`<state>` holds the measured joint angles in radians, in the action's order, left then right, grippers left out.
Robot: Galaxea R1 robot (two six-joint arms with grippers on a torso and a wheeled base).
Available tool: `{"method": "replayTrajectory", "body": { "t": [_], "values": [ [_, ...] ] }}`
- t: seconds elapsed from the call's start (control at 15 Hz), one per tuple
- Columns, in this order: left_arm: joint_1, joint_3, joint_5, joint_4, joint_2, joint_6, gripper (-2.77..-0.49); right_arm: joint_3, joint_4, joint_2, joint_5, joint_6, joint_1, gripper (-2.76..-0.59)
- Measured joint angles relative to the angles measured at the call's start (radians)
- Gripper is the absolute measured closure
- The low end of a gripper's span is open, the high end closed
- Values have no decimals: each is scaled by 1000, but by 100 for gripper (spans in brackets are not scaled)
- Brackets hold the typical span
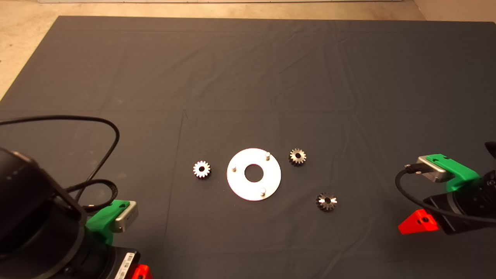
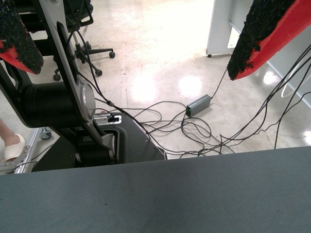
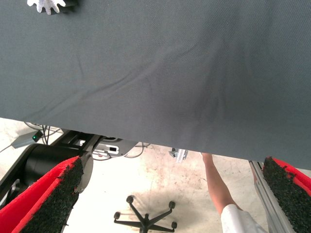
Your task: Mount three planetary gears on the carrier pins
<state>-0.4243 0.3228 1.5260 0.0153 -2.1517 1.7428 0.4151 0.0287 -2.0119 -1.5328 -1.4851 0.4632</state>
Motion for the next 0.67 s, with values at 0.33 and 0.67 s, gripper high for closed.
{"method": "replayTrajectory", "body": {
  "t": [0.33,0.67],
  "values": [
    [0,0,0,0,2,0,-275,0,0,0,0,0,0,-275],
    [0,0,0,0,-2,0,-275,-1,0,0,0,0,0,-275]
  ]
}}
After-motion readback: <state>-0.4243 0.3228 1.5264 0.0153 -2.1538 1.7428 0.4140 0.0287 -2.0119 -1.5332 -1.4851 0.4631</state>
